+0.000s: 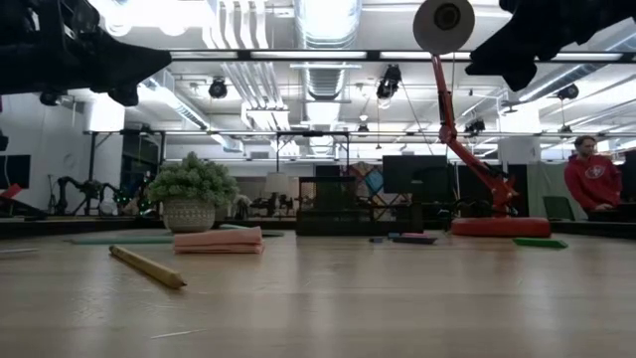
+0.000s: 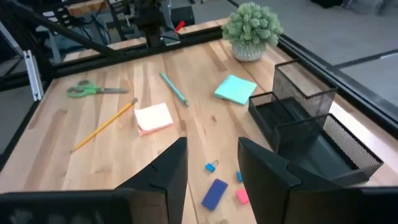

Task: Pick and place office supplies into organizer
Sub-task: Put the green eraser into the desk organizer

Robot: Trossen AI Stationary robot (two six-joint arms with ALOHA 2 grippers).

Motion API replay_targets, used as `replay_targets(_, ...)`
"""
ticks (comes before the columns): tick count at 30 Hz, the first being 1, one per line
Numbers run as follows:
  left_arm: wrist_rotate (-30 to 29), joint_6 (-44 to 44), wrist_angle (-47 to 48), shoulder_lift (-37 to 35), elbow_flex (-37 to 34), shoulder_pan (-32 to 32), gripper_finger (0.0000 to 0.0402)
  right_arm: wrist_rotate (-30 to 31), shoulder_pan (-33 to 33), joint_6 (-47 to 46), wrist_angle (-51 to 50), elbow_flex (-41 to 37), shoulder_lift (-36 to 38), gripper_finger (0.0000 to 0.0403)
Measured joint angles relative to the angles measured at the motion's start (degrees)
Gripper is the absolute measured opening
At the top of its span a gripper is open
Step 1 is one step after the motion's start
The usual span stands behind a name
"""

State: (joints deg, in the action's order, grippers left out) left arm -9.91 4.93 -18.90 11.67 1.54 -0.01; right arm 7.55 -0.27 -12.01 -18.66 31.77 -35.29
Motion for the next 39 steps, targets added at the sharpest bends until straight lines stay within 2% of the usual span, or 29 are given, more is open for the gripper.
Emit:
replay_targets(9, 0.0, 0.0, 0.0, 0.2, 0.0, 0.0, 0.0, 0.0, 0.0, -2.1, -1.2, 0.0, -1.3, 0.013)
replay_targets(23, 0.0, 0.0, -0.1, 0.3, 0.0, 0.0, 0.0, 0.0, 0.0, -10.8, -5.7, 0.0, -2.1, 0.0128)
replay_targets(30, 0.0, 0.5, -0.8, -0.1, 0.0, 0.0, 0.0, 0.0, 0.0, -11.3, -8.2, 0.0, -3.7, 0.0129)
replay_targets(39, 0.0, 0.0, -1.5, 0.8, 0.0, 0.0, 0.0, -0.2, 0.0, -19.5, -11.3, 0.0, -7.9, 0.0129)
